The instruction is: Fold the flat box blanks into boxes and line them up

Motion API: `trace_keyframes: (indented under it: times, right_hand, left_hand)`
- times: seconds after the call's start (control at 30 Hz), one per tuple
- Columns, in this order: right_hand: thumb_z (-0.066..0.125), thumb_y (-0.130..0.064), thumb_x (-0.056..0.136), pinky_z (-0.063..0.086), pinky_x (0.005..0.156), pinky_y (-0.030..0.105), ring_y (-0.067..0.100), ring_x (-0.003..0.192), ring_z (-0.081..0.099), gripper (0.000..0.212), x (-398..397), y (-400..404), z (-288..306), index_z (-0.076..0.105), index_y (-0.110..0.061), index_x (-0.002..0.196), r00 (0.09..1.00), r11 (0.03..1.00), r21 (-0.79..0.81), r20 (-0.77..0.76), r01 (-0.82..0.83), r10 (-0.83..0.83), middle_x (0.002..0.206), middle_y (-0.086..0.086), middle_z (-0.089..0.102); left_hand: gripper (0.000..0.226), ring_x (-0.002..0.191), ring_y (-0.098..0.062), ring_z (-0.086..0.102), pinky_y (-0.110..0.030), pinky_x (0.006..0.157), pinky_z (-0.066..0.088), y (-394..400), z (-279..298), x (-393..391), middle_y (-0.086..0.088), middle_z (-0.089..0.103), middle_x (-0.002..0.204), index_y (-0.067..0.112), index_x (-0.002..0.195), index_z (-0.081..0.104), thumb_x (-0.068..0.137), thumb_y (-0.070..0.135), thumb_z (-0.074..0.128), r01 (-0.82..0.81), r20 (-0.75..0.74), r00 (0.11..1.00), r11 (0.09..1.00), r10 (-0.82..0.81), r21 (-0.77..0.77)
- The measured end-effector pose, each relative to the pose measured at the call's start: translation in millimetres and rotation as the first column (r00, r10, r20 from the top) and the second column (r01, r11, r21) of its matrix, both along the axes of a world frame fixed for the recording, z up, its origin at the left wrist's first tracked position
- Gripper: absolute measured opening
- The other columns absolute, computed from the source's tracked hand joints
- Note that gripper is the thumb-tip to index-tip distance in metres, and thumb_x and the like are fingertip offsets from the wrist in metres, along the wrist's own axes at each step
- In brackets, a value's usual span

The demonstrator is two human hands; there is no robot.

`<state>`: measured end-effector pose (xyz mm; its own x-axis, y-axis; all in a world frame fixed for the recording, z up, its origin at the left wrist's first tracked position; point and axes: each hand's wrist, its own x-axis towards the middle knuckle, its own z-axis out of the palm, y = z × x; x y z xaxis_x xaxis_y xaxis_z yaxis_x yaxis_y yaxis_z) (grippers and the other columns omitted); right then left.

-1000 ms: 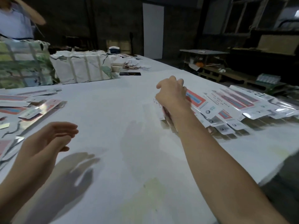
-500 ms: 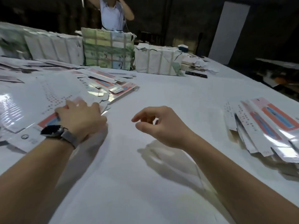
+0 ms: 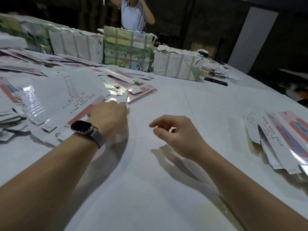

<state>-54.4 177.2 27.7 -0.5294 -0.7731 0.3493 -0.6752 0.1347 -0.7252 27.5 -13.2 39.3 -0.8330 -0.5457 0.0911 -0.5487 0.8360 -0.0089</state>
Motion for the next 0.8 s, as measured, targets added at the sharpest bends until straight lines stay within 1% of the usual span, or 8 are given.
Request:
trace_keyframes:
  times: [0.1, 0.2, 0.3, 0.37, 0.43, 0.57, 0.7, 0.8]
  right_hand:
    - [0.067, -0.008, 0.088, 0.037, 0.061, 0.010, 0.003, 0.060, 0.051, 0.024, -0.5, -1.2, -0.4, 0.073, -0.031, 0.086, 1.000, 0.999, -0.039, -0.001, 0.014, -0.014, 0.060, -0.021, 0.057]
    - [0.067, -0.008, 0.088, 0.036, 0.059, 0.012, 0.005, 0.058, 0.050, 0.021, -2.9, -0.7, 2.9, 0.073, -0.028, 0.087, 0.998, 0.989, -0.134, 0.011, 0.065, -0.064, 0.057, -0.016, 0.054]
    - [0.065, -0.018, 0.085, 0.046, 0.063, 0.031, 0.021, 0.062, 0.056, 0.014, -5.6, 0.4, 9.6, 0.072, -0.030, 0.088, 0.991, 0.953, -0.273, 0.033, 0.134, -0.129, 0.061, 0.000, 0.058]
    - [0.063, -0.023, 0.084, 0.048, 0.065, 0.037, 0.030, 0.066, 0.056, 0.013, -7.8, 2.0, 15.3, 0.069, -0.032, 0.091, 0.986, 0.917, -0.364, 0.036, 0.165, -0.163, 0.064, 0.006, 0.058]
    - [0.064, -0.025, 0.086, 0.046, 0.063, 0.034, 0.021, 0.062, 0.053, 0.016, -10.9, 4.3, 19.9, 0.065, -0.034, 0.099, 0.979, 0.886, -0.423, 0.023, 0.191, -0.200, 0.061, -0.002, 0.053]
    - [0.064, -0.029, 0.088, 0.047, 0.059, 0.023, 0.010, 0.060, 0.050, 0.034, -16.3, 8.4, 24.9, 0.055, -0.040, 0.119, 0.955, 0.860, -0.449, -0.049, 0.242, -0.294, 0.070, -0.008, 0.055]
    - [0.061, -0.031, 0.092, 0.047, 0.066, 0.023, 0.002, 0.064, 0.055, 0.040, -21.5, 9.5, 20.3, 0.056, -0.030, 0.132, 0.919, 0.882, -0.361, -0.134, 0.302, -0.370, 0.077, -0.022, 0.058]
    - [0.053, -0.041, 0.094, 0.051, 0.067, 0.032, 0.001, 0.065, 0.054, 0.041, -22.9, 8.8, 18.5, 0.056, -0.035, 0.135, 0.894, 0.901, -0.267, -0.202, 0.343, -0.400, 0.072, -0.024, 0.050]
  left_hand:
    - [0.033, 0.076, -0.029, 0.048, -0.035, 0.061, 0.038, 7.6, 7.9, -0.8, -0.002, 0.033, 0.073, 0.016, 0.133, 0.041, 0.101, 0.020, 0.044, 0.036, -0.152, 0.988, 0.999, -0.040, -0.027]
    - [0.048, 0.068, -0.032, 0.041, -0.038, 0.061, 0.033, 16.2, 20.3, -1.0, -0.008, 0.041, 0.074, 0.020, 0.146, 0.032, 0.100, 0.010, 0.041, 0.080, -0.353, 0.930, 0.995, -0.097, -0.064]
    - [0.046, 0.075, -0.037, 0.054, -0.035, 0.055, 0.043, 21.8, 34.4, 0.4, -0.021, 0.067, 0.109, 0.022, 0.149, 0.035, 0.105, 0.016, 0.045, 0.267, -0.636, 0.751, 0.963, -0.178, 0.046]
    - [0.035, 0.074, -0.020, 0.065, -0.021, 0.047, 0.052, 27.1, 40.5, 1.8, -0.001, 0.069, 0.116, 0.022, 0.140, 0.044, 0.106, 0.020, 0.047, 0.465, -0.799, 0.584, 0.866, -0.144, 0.184]
    - [0.027, 0.080, -0.015, 0.073, -0.029, 0.057, 0.061, 35.6, 40.8, 2.1, 0.005, 0.073, 0.110, 0.021, 0.133, 0.051, 0.106, 0.020, 0.048, 0.643, -0.862, 0.506, 0.665, 0.004, 0.380]
    - [0.024, 0.083, -0.019, 0.075, -0.036, 0.063, 0.061, 60.1, 26.6, -4.2, -0.001, 0.078, 0.101, 0.028, 0.125, 0.059, 0.107, 0.018, 0.047, 0.731, -0.747, 0.628, 0.164, 0.220, 0.662]
    - [0.033, 0.094, -0.029, 0.072, -0.047, 0.071, 0.062, 75.5, 9.3, -4.6, -0.010, 0.072, 0.121, 0.037, 0.132, 0.060, 0.105, 0.042, 0.041, 0.659, -0.637, 0.747, -0.333, 0.191, 0.674]
    - [0.053, 0.098, -0.035, 0.074, -0.049, 0.072, 0.061, 76.5, 3.0, -4.0, -0.011, 0.076, 0.112, 0.035, 0.113, 0.076, 0.091, 0.067, 0.040, 0.539, -0.561, 0.816, -0.536, 0.140, 0.650]
